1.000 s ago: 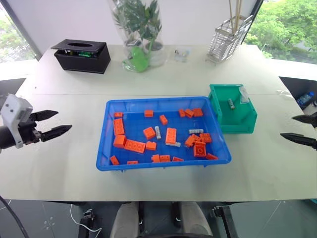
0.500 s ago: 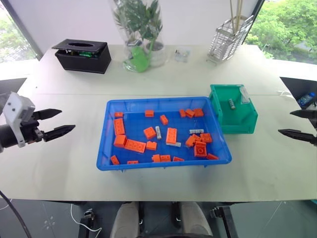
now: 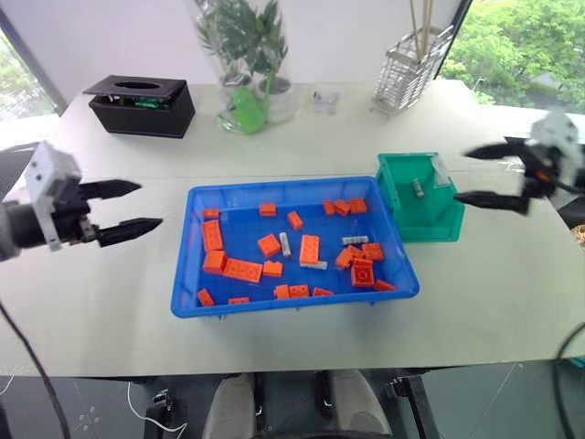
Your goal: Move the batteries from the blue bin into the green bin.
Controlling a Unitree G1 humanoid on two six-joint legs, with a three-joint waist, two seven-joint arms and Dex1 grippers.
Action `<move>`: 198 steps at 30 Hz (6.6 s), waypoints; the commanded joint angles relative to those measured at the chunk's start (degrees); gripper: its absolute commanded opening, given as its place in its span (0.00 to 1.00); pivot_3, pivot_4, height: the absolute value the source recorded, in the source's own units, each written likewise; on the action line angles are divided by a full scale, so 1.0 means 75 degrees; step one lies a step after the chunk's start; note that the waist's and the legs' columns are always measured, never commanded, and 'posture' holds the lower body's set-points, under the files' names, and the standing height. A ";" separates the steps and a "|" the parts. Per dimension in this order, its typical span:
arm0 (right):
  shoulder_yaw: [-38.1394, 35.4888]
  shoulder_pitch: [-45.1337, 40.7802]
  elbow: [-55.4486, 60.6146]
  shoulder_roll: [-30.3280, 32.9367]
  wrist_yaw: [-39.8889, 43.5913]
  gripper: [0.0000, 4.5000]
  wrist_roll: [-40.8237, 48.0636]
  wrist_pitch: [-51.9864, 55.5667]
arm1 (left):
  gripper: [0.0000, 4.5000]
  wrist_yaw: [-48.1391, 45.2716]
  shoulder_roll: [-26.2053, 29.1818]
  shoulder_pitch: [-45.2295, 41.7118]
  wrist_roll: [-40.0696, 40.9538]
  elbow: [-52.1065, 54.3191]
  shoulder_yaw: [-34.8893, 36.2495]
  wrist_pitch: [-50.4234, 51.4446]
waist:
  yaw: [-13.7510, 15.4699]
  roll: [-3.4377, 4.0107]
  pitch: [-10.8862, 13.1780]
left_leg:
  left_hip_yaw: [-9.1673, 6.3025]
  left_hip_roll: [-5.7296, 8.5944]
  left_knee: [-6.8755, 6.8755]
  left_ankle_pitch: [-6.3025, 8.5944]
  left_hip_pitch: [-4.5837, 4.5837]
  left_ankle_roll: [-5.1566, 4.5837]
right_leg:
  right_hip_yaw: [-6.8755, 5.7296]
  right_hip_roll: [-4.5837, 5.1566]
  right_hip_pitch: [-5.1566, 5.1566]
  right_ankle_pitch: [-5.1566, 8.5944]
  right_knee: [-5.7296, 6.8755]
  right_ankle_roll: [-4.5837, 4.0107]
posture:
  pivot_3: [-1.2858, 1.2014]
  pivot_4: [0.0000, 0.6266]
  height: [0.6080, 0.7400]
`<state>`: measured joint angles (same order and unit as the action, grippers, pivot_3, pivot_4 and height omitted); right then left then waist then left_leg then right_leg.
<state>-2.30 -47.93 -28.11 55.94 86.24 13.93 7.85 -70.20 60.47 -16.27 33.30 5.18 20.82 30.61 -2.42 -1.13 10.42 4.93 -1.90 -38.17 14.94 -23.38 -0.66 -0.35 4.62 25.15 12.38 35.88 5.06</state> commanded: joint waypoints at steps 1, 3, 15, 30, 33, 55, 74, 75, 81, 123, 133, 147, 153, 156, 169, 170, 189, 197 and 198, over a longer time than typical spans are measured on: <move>0.0857 -0.0725 0.1157 -0.0907 0.0073 1.00 0.0043 0.0620 | 0.95 -0.0670 0.0374 -0.0179 0.0255 0.0515 -0.0476 0.0160 | -0.0006 0.0001 0.0000 | 0.0001 0.0001 0.0000 0.0000 -0.0001 0.0000 | 0.0000 0.0001 0.0011 0.0001 0.0016 0.0000 | 0.52 0.24 0.97; 0.1320 -0.1081 0.1252 -0.1483 -0.0057 1.00 -0.0170 0.0922 | 0.95 -0.0935 0.0472 -0.0304 0.0243 0.0623 -0.0782 0.0117 | 0.0003 0.0003 0.0002 | 0.0003 0.0003 0.0004 -0.0001 -0.0008 0.0002 | 0.0000 -0.0006 0.0030 0.0003 0.0029 -0.0002 | 0.52 0.24 0.97; 0.3466 -0.1230 0.0912 -0.3920 -0.0657 1.00 -0.1357 0.1171 | 0.95 -0.1315 0.0342 -0.1059 0.0273 0.1116 -0.1806 0.0323 | 0.0197 -0.0007 0.0001 | 0.0010 0.0010 -0.0009 -0.0008 -0.0024 0.0011 | -0.0008 -0.0012 0.0030 0.0006 0.0036 -0.0008 | 0.52 0.24 0.97; 0.4066 -0.1167 -0.0725 -0.4551 -0.0907 1.00 -0.2430 0.0394 | 0.95 -0.1153 0.0057 -0.1129 0.0238 0.1366 -0.2046 0.0380 | 0.0179 -0.0008 0.0001 | 0.0007 0.0010 -0.0008 -0.0011 -0.0021 0.0015 | -0.0008 -0.0018 0.0027 0.0006 0.0037 -0.0008 | 0.52 0.24 0.97; 0.4045 -0.1172 -0.0854 -0.4636 -0.0918 1.00 -0.2485 0.0367 | 0.95 -0.1120 0.0016 -0.1107 0.0212 0.1349 -0.2045 0.0340 | 0.0178 -0.0008 0.0000 | 0.0006 0.0010 -0.0008 -0.0011 -0.0021 0.0015 | -0.0008 -0.0019 0.0027 0.0006 0.0037 -0.0008 | 0.52 0.24 0.97; 0.1149 -0.1461 0.2341 -0.2031 -0.1039 0.50 -0.0612 0.4289 | 1.00 -0.1148 -0.0672 -0.1525 -0.0264 0.0611 -0.2718 -0.0189 | 0.0286 -0.0009 0.0001 | -0.0002 0.0011 -0.0009 -0.0011 -0.0025 0.0015 | -0.0011 -0.0015 0.0024 0.0007 0.0031 -0.0011 | 0.52 0.24 0.97; 0.0683 -0.0379 0.1216 -0.0416 -0.2717 0.99 -0.1091 0.3279 | 1.00 -0.1309 -0.1186 -0.2182 -0.0513 0.0221 -0.3029 -0.0359 | 0.0176 -0.0003 0.0005 | 0.0018 0.0009 -0.0006 -0.0009 -0.0018 0.0011 | 0.0003 -0.0021 0.0032 0.0011 0.0028 -0.0014 | 0.52 0.24 0.97; 0.0706 -0.0394 0.1762 -0.0526 -0.2578 0.99 -0.0828 0.3727 | 1.00 -0.1310 -0.1172 -0.2178 -0.0505 0.0239 -0.3020 -0.0345 | 0.0177 -0.0003 0.0005 | 0.0016 0.0009 -0.0005 -0.0009 -0.0019 0.0011 | 0.0003 -0.0021 0.0032 0.0010 0.0027 -0.0013 | 0.52 0.24 0.97; 0.1128 0.0193 0.4852 -0.1020 -0.2617 0.99 0.0370 0.6285 | 1.00 -0.1303 -0.1150 -0.2131 -0.0494 0.0331 -0.3028 -0.0290 | 0.0214 -0.0005 0.0004 | -0.0019 0.0004 -0.0002 -0.0009 -0.0020 0.0011 | -0.0002 -0.0026 0.0032 0.0007 0.0033 -0.0008 | 0.52 0.24 0.97; 0.0737 -0.0074 0.5451 -0.0707 -0.4037 0.01 0.1802 0.8093 | 1.00 -0.1367 -0.1586 -0.2416 -0.0777 -0.0036 -0.3233 -0.0611 | 0.0253 -0.0029 -0.0003 | -0.0028 0.0010 -0.0009 -0.0009 -0.0030 0.0009 | -0.0010 -0.0017 0.0024 0.0014 0.0021 -0.0019 | 0.52 0.24 0.97; 0.0745 0.0545 0.3111 0.0556 -0.4030 0.24 0.0445 0.5819 | 1.00 -0.1376 -0.1849 -0.2516 -0.0907 -0.0244 -0.3343 -0.0797 | 0.0206 -0.0030 -0.0002 | -0.0004 0.0012 -0.0007 -0.0008 -0.0030 0.0008 | -0.0013 -0.0016 0.0026 0.0018 0.0016 -0.0026 | 0.52 0.24 0.97; 0.2065 0.0172 0.3363 -0.0012 -0.2232 0.89 -0.0179 0.3517 | 1.00 -0.1333 -0.1924 -0.2548 -0.0879 -0.0185 -0.3396 -0.0748 | 0.0206 -0.0023 0.0002 | -0.0007 0.0009 -0.0007 -0.0008 -0.0030 0.0008 | -0.0008 -0.0021 0.0029 0.0009 0.0019 -0.0008 | 0.52 0.24 0.97; 0.3210 0.0068 0.2766 -0.0496 -0.1668 0.89 -0.1157 0.2513 | 1.00 -0.1242 -0.1918 -0.2515 -0.0838 -0.0054 -0.3349 -0.0683 | 0.0223 -0.0024 0.0002 | -0.0003 0.0011 -0.0010 -0.0008 -0.0031 0.0008 | -0.0008 -0.0019 0.0028 0.0010 0.0019 -0.0010 | 0.52 0.24 0.97; 0.3507 -0.0058 0.2261 -0.0784 -0.1638 0.89 -0.1608 0.2061 | 1.00 -0.1169 -0.1859 -0.2432 -0.0799 0.0044 -0.3252 -0.0627 | 0.0221 -0.0024 0.0003 | -0.0003 0.0012 -0.0011 -0.0009 -0.0031 0.0009 | -0.0008 -0.0019 0.0027 0.0010 0.0020 -0.0009 | 0.52 0.24 0.97; 0.3722 -0.0258 0.1100 -0.1539 -0.1574 0.89 -0.2688 0.0985 | 1.00 -0.0890 -0.1662 -0.1980 -0.0598 0.0478 -0.2931 -0.0415 | 0.0202 -0.0029 -0.0001 | -0.0004 0.0010 -0.0020 -0.0010 -0.0016 0.0011 | -0.0008 -0.0020 0.0007 0.0011 0.0023 -0.0013 | 0.52 0.24 0.97; 0.3723 -0.0257 0.1064 -0.1584 -0.1554 0.83 -0.2717 0.0959 | 1.00 -0.0879 -0.1657 -0.1974 -0.0593 0.0478 -0.2927 -0.0417 | 0.0202 -0.0030 -0.0001 | -0.0004 0.0010 -0.0021 -0.0010 -0.0015 0.0011 | -0.0008 -0.0020 0.0005 0.0012 0.0022 -0.0015 | 0.52 0.24 0.97; 0.2134 -0.1027 0.2599 -0.1453 -0.1084 0.00 -0.1474 0.3895 | 1.00 -0.0914 -0.1822 -0.2226 -0.0703 0.0064 -0.3083 -0.0656 | 0.0245 -0.0021 0.0004 | -0.0007 0.0010 -0.0019 -0.0010 -0.0022 0.0011 | -0.0011 -0.0018 0.0018 0.0008 0.0030 -0.0009 | 0.52 0.24 0.97; 0.2992 -0.0371 0.2688 -0.1553 -0.1454 0.51 -0.2128 0.3180 | 1.00 -0.0983 -0.2099 -0.2649 -0.0841 -0.0304 -0.3288 -0.0778 | 0.0194 -0.0028 0.0000 | -0.0004 0.0012 -0.0012 -0.0010 -0.0022 0.0011 | -0.0014 -0.0019 0.0020 0.0008 0.0028 -0.0008 | 0.52 0.24 0.97; 0.3101 -0.0336 0.2587 -0.1644 -0.1541 0.51 -0.2215 0.3094 | 1.00 -0.0995 -0.2115 -0.2684 -0.0852 -0.0320 -0.3292 -0.0774 | 0.0172 -0.0027 0.0001 | -0.0002 0.0012 -0.0012 -0.0010 -0.0022 0.0011 | -0.0013 -0.0019 0.0022 0.0008 0.0029 -0.0008 | 0.52 0.24 0.97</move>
<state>21.18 -49.46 -9.13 43.73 75.68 -1.69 32.56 -77.32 44.51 -35.29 26.86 2.34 -3.83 25.55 -1.13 -1.33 10.43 4.92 -1.81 -38.26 14.86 -23.55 -0.58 -0.44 4.46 25.33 12.43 36.11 5.01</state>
